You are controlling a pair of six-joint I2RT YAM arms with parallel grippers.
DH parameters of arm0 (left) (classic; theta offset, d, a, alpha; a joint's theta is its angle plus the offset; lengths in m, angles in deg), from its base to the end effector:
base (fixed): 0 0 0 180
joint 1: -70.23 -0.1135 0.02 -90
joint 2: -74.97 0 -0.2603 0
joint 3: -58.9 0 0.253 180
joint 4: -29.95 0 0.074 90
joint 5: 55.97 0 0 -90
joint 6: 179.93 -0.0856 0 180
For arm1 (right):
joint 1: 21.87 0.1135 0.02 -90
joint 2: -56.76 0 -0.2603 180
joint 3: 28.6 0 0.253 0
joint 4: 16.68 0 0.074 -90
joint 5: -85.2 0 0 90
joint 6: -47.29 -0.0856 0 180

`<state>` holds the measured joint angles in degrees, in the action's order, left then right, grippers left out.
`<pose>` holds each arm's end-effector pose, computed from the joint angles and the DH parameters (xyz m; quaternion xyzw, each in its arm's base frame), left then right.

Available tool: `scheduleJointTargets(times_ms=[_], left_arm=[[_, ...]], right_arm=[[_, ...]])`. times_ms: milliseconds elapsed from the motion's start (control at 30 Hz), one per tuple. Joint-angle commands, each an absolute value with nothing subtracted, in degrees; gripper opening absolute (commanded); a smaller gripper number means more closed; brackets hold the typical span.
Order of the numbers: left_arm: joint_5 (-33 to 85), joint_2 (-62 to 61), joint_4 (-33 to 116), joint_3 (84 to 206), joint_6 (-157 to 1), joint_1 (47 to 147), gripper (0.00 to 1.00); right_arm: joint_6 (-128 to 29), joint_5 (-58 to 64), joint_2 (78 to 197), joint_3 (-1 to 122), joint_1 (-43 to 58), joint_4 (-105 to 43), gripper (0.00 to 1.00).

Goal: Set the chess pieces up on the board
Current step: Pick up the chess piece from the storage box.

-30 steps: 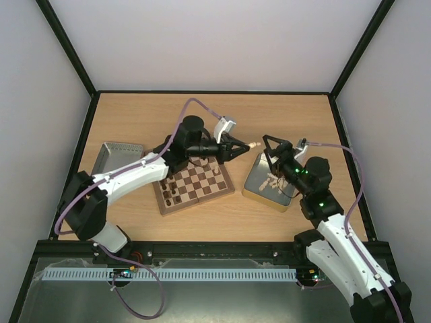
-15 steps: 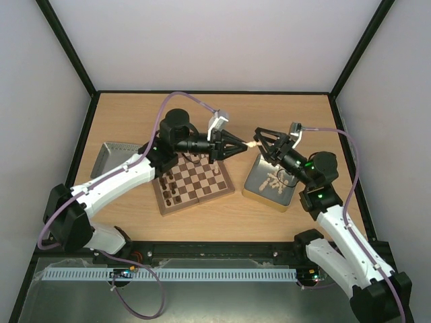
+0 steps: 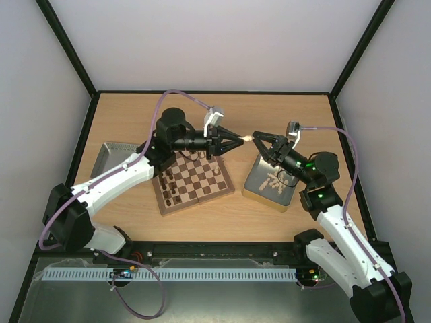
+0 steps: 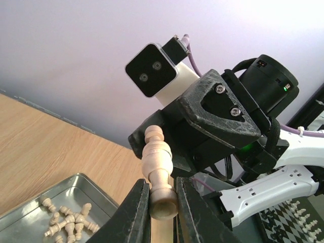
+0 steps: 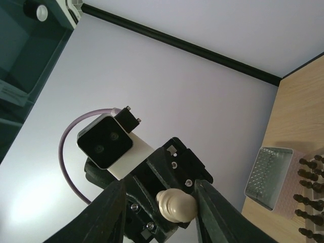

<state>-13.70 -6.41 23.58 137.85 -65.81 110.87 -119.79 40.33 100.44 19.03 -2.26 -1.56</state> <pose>0.2357 -0.2858 0.3692 0.3823 0.5751 -0.5912 0.4167 0.1786 0.1280 0.3546 -0.0165 0.6201 0.7099 0.3335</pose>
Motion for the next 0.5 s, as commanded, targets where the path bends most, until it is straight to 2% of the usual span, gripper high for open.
scheduleJointTargets(times_ms=[0,333,467], left_arm=[[-14.14,-5.45,19.63,136.80,-64.58,109.88,0.03],[-14.30,-6.04,18.10,136.29,-63.57,109.78,0.03],[-12.19,-6.03,19.20,136.33,-63.73,109.49,0.03]], right_arm=[[-118.97,40.58,100.12,20.07,-2.10,-0.69,0.35],[-116.14,39.01,100.86,20.53,-2.09,-3.22,0.12],[-111.35,36.80,101.74,21.85,-2.05,-9.71,0.07]])
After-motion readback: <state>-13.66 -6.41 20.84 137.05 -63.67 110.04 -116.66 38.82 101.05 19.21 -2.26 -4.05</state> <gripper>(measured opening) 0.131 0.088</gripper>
